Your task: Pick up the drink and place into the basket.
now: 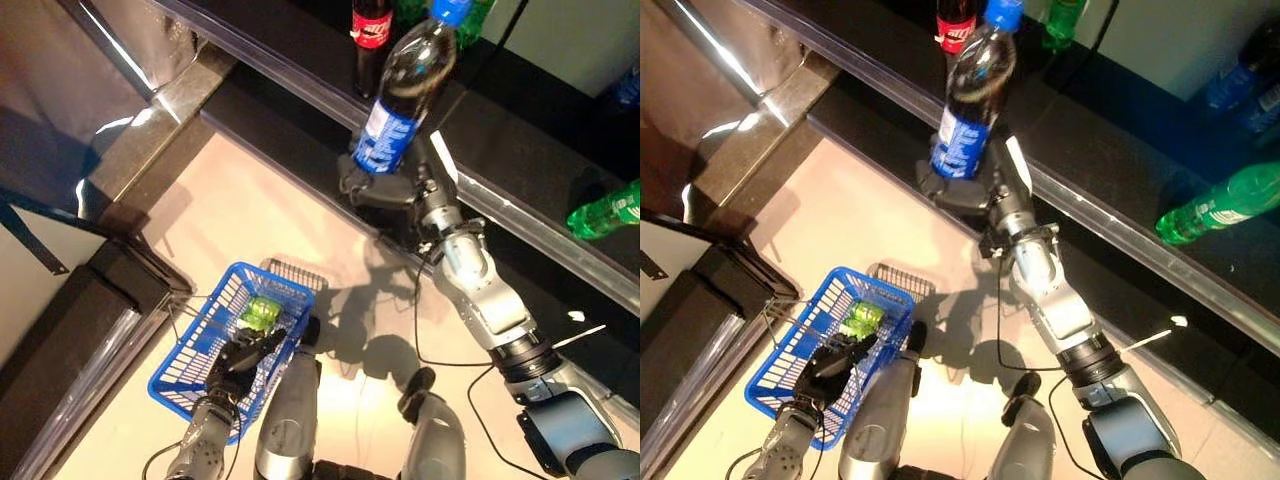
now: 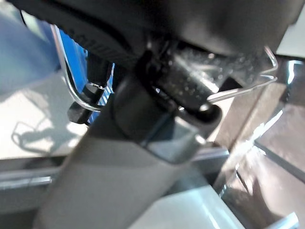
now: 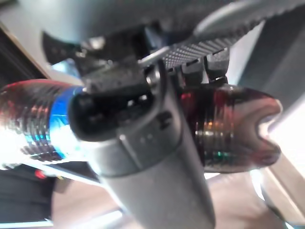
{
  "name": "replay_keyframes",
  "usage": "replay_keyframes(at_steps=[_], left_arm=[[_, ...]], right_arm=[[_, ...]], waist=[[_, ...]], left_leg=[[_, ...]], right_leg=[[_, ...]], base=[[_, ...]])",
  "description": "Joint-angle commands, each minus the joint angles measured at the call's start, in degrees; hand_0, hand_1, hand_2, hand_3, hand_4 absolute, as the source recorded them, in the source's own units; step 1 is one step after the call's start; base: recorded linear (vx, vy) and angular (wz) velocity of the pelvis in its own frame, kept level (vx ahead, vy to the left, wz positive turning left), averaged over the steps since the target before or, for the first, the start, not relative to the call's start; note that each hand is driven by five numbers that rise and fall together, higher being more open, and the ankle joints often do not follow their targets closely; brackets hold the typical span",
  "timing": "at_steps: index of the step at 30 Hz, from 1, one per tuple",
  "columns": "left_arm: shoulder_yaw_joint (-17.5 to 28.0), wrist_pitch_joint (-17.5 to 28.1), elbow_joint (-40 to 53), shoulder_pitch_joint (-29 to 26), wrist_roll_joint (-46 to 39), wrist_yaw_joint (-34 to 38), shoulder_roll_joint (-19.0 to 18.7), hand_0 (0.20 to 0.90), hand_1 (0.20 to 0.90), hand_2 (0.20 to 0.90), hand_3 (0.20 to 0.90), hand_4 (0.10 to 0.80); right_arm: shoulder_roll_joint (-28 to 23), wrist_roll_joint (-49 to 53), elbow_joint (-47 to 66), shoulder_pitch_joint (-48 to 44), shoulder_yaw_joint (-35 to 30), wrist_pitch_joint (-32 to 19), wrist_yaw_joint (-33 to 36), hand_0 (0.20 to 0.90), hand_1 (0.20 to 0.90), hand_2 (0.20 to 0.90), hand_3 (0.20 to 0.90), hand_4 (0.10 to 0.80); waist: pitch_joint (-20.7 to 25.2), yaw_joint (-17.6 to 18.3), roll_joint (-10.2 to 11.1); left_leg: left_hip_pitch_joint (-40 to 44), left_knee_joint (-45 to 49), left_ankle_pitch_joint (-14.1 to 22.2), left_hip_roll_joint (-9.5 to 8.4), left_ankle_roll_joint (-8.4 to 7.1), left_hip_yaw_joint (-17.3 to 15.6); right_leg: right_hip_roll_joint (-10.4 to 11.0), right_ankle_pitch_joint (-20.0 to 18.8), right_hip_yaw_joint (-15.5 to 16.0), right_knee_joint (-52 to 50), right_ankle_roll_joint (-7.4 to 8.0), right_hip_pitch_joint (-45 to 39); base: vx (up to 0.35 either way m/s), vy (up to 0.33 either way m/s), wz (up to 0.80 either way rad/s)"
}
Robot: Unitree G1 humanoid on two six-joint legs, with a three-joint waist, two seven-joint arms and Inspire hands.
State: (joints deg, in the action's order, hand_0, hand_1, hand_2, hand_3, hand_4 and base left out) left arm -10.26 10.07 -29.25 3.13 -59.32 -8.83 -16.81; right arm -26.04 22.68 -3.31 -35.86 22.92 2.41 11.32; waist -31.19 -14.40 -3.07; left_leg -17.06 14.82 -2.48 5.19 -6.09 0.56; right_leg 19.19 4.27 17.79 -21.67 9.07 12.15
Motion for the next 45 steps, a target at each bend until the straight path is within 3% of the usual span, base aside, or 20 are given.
replay_keyframes(at_steps=[1,13,24,35,40,45], left_arm=[[0.35,7.29,21.16,0.2,1.35,-10.78,-6.03,0.3,0.3,0.3,0.2,0.1],[-3.12,0.81,38.24,-0.11,-0.47,-17.18,-10.01,0.3,0.3,0.3,0.2,0.1],[-3.06,-2.84,46.17,-2.5,-4.01,-24.44,-12.52,0.3,0.3,0.3,0.2,0.1],[-3.47,-8.03,53.11,-5.63,-11.13,-32.85,-10.78,0.3,0.3,0.3,0.2,0.1],[-6.54,-10.68,55.51,-7.88,-16.41,-38.86,-8.93,0.3,0.3,0.3,0.2,0.1],[-9.32,-12.41,56.22,-10.65,-16.54,-40.01,-8.03,0.3,0.3,0.3,0.2,0.1]], right_arm=[[3.74,1.66,14.85,-6.15,-0.34,-7.22,-1.18,0.3,0.3,0.3,0.2,0.1],[7.8,2.67,5.59,-5.48,5.45,-6.33,3.07,0.3,0.3,0.3,0.2,0.1],[11.16,3.47,-2.87,-3.39,8.7,-6.66,6.31,0.3,0.3,0.3,0.2,0.1],[16.11,2.69,-11.75,0.5,12.07,-5.35,6.11,0.3,0.3,0.3,0.2,0.1],[18.71,1.85,-16.3,-0.13,13.78,-6.65,5.76,0.3,0.3,0.3,0.2,0.1],[20.33,2.58,-20.04,-2.48,14.8,-6.53,5.5,0.3,0.3,0.3,0.2,0.1]], waist=[[5.92,-2.1,-0.98],[7.5,-6.55,-1.68],[8.19,-8.98,-1.26],[7.34,-9.9,-0.92],[6.18,-9.95,-0.92],[5.4,-9.99,-1.01]], left_leg=[[2.63,-0.8,-0.79,-1.11,1.52,2.22],[4.39,-2.82,-1.35,-3.14,1.32,5.87],[4.6,-2.29,-0.94,-3.94,1.14,8.44],[4.24,-1.59,-0.45,-4.32,1.24,9.49],[3.77,-1.29,-0.27,-4.72,1.46,9.59],[3.44,-1.29,-0.35,-4.96,1.55,9.71]], right_leg=[[-2.17,2.48,2.75,-1.59,-5.24,-6.06],[-1.83,1.95,7.5,2.11,-4.57,-11.95],[-1.66,1.69,9.64,3.41,-4.06,-14.71],[-1.45,1.77,10.16,3.17,-3.82,-15.11],[-1.21,1.43,9.84,3.04,-3.62,-14.67],[-1.02,1.15,9.64,2.87,-3.47,-14.29]], base=[[-0.002,-0.033,0.22],[-0.003,-0.033,0.21],[0.038,-0.042,0.11],[0.017,-0.033,0.07],[-0.002,-0.018,0.05],[0.001,-0.015,0.03]])
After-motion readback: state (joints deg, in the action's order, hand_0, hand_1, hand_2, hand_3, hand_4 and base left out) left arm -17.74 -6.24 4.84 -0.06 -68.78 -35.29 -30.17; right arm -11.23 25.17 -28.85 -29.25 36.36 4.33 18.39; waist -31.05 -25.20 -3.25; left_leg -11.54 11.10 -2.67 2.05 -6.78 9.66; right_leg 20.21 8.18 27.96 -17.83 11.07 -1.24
